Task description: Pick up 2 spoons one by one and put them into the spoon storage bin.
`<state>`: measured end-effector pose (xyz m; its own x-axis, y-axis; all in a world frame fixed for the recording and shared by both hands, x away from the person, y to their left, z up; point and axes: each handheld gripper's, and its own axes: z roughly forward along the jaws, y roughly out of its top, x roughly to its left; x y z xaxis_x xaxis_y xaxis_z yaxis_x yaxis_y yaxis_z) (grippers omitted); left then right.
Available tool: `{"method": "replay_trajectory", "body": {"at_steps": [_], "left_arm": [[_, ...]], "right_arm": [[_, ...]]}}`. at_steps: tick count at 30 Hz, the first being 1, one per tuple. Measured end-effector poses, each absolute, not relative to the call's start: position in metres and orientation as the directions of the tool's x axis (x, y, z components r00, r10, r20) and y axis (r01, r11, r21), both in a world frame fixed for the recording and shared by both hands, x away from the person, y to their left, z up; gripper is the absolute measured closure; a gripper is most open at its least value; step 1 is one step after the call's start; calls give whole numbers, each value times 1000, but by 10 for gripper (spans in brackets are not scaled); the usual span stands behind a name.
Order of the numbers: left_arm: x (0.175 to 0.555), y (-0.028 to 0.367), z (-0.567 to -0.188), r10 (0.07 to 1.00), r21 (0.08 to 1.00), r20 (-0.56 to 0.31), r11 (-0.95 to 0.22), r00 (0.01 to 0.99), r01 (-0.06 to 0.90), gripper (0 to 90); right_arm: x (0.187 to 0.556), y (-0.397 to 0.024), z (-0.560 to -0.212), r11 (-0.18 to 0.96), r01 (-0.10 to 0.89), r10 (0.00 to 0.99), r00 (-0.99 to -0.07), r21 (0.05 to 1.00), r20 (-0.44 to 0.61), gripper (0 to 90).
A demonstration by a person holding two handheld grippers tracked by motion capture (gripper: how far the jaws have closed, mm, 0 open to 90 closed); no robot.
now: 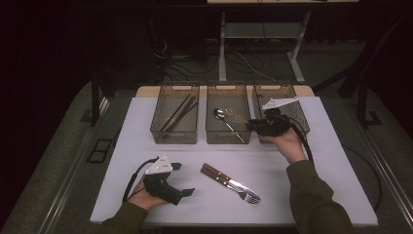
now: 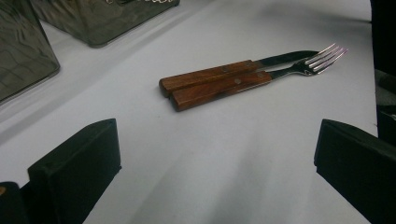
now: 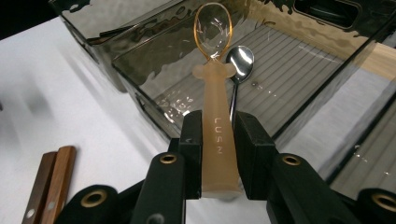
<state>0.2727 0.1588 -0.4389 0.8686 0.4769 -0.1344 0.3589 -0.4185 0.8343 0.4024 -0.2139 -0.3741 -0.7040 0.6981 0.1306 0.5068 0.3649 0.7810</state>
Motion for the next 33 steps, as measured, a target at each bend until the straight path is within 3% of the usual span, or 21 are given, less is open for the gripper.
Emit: {"method": "replay_trajectory", "body": {"at_steps": [20,25,33], "left_arm": [[272,157,-439,471,835,-134,-420,872,355,0],[272,157,-439,472,836,-136,-418,871,356,0],[272,158,-439,471,834,-134,-422,872,356,0]], "right_arm": [[430,-187,-390,376,555,719,-680,742,144,726],[431,-186,-389,364,539,724,-676,760,133,593],[424,-193,-381,339,527,718,-680,779,148,509]]}}
